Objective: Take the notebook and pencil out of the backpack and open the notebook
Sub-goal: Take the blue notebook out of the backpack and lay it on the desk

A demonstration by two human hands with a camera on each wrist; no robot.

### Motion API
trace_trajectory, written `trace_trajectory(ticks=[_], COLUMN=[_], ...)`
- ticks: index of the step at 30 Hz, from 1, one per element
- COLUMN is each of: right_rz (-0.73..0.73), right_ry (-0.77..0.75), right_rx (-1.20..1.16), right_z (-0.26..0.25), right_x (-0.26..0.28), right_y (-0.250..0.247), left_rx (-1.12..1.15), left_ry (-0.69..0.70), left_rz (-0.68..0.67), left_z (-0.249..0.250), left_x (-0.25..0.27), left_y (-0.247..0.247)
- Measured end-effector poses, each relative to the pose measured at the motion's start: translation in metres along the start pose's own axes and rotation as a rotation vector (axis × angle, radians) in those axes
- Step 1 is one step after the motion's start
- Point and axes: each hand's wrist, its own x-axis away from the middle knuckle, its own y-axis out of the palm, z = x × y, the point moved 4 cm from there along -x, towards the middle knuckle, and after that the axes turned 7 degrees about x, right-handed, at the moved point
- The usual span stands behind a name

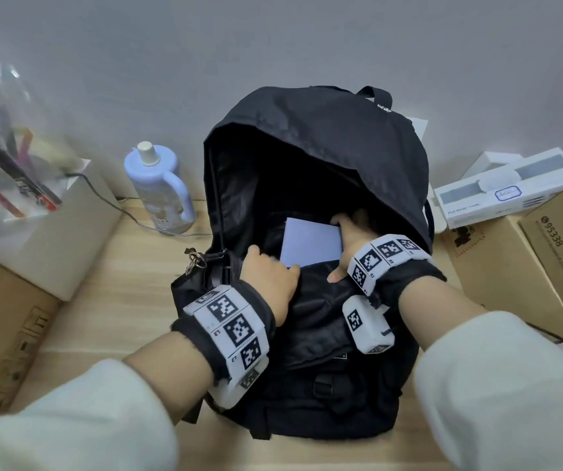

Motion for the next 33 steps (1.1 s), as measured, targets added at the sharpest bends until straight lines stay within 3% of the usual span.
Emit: trace_trajectory(ticks=[3,7,11,14,17,20,22,28,33], right_rz=[0.040,0.081,0.218,0.139,0.018,0.010,0.140,0.739,1.048], right_ry=[-0.016,-0.032,-0.033,-0.017,-0.043,-0.110,-0.151,-0.264,-0.434], right_rx=[0.019,-0.126,-0.088,0.023,-0.085,-0.146,-0.188,-0.125,-0.184], right_z=[-0.001,0.001,0.001,-0.002,0.000,-0.002,-0.006,-0.019,-0.013], right_x=[0.001,0.001,0.003,0.011,0.017,0.029,0.043,0.133,0.187], right_y=[0.002,0.000,-0.011,-0.015,-0.015,-0.021,-0.032,-0.114,-0.143], left_rx=[-0.004,-0.003,0.000,0.026,0.031,0.068,0.086,0.216,0.421], left_ry=[-0.004,0.105,0.184,0.211,0.190,0.177,0.141,0.047,0.005], left_rz=[-0.014,0.124,0.241,0.270,0.278,0.335,0.413,0.779,0.836], left_z=[0.002,0.009,0.008,0.009,0.011,0.013,0.010,0.003,0.001], left_x=[-0.003,0.009,0.021,0.024,0.024,0.028,0.029,0.024,0.007], left_y=[0.008,0.020,0.029,0.029,0.031,0.034,0.035,0.000,-0.037])
